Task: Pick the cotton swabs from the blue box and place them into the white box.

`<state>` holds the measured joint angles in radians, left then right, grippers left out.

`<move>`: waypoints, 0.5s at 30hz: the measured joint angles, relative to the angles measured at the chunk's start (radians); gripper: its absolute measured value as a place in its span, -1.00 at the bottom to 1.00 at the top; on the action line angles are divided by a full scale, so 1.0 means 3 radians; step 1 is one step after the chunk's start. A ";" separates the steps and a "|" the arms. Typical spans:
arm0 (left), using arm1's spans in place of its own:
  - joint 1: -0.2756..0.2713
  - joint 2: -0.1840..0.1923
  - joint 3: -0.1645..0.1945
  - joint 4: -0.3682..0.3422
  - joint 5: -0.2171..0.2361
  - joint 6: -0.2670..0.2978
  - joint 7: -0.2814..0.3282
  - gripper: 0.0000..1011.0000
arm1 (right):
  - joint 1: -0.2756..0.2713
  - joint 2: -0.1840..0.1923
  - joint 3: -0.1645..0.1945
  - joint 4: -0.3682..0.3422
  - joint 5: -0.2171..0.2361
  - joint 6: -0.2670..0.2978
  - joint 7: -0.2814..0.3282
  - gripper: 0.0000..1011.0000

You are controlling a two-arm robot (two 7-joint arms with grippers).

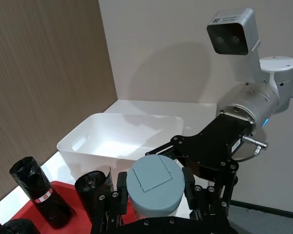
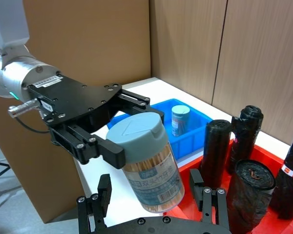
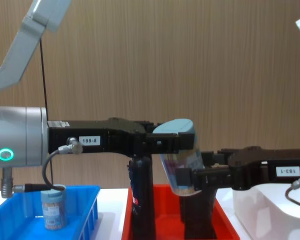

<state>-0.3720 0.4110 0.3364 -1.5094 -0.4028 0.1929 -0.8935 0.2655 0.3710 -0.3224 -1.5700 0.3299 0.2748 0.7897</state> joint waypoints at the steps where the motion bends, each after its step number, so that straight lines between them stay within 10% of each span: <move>1: 0.0000 0.0000 0.0000 0.0000 0.0000 0.0000 0.0000 0.32 | 0.0001 -0.0001 -0.0002 0.0004 -0.0007 -0.0009 -0.0010 0.98; 15: 0.0000 0.0000 0.0000 0.0000 0.0000 0.0000 0.0000 0.32 | 0.0009 -0.0013 -0.0054 0.0060 -0.0067 -0.0109 -0.0075 0.98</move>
<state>-0.3720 0.4110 0.3364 -1.5093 -0.4028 0.1929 -0.8935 0.2682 0.3670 -0.3386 -1.5519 0.3097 0.2421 0.7671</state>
